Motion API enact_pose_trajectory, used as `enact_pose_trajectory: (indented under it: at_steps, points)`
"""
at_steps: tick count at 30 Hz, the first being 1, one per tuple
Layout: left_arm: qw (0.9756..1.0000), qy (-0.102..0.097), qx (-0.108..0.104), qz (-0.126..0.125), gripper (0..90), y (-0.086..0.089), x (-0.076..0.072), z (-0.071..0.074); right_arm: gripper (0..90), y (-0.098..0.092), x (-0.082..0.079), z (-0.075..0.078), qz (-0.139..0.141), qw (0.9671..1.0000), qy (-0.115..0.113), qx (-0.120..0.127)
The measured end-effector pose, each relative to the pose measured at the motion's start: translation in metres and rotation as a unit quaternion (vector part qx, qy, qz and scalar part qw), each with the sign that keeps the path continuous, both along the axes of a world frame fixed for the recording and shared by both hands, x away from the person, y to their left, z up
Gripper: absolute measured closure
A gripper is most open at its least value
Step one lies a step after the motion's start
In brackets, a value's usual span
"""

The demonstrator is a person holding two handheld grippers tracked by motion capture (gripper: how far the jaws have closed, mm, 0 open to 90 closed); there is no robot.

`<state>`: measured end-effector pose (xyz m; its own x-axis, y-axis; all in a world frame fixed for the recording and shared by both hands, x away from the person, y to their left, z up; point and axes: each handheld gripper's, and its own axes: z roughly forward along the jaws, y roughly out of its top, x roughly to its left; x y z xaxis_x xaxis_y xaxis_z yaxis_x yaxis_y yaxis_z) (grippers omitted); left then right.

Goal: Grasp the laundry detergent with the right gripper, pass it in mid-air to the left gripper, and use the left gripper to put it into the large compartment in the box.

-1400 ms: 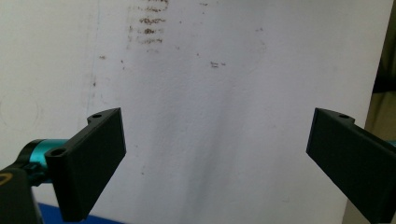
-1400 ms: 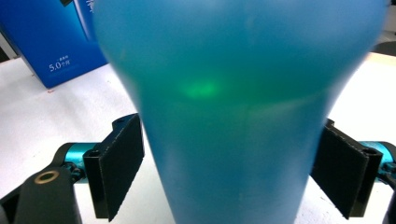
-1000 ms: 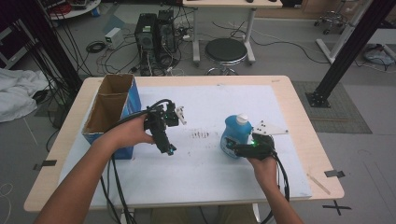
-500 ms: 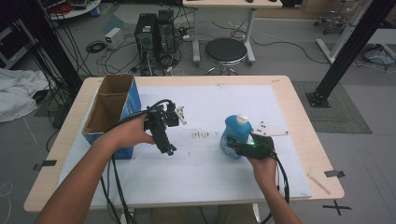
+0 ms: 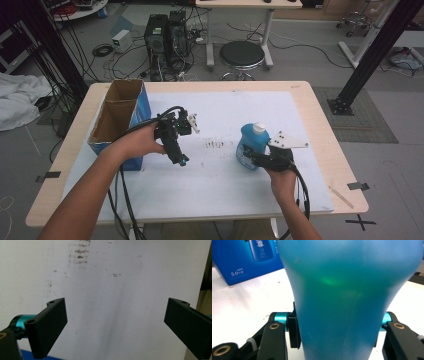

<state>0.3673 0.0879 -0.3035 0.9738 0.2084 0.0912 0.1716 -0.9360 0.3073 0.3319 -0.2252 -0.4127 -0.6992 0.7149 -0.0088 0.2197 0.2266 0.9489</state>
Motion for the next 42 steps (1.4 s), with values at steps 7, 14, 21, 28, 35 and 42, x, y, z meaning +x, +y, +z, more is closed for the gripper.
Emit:
enact_pose_trajectory:
  at_steps: [7,14,21,28,35,42]
  points:
    - [1.0000,-0.002,-0.006,0.002,4.7,0.001,-0.001,0.004,45.3,-0.013,-0.004,0.020,0.063,0.9978,0.012,-0.015]
    - [0.9999,-0.008,-0.005,-0.007,4.7,-0.005,-0.006,0.013,45.2,-0.027,-0.001,0.048,0.154,0.9871,0.022,-0.037]
    - [0.9998,-0.012,-0.002,-0.015,4.7,-0.013,-0.012,0.027,45.0,-0.043,0.003,0.069,0.211,0.9770,0.024,-0.025]
    - [0.9997,-0.013,0.001,-0.020,4.7,-0.024,-0.015,0.040,45.0,-0.042,0.012,0.089,0.277,0.9597,0.025,-0.039]
    - [0.9995,-0.014,0.003,-0.028,4.6,-0.033,-0.016,0.052,45.1,-0.034,0.023,0.098,0.329,0.9424,0.034,-0.050]
    - [0.9994,-0.007,0.002,-0.035,4.7,-0.040,-0.014,0.063,45.1,-0.018,0.030,0.099,0.362,0.9304,0.032,-0.050]
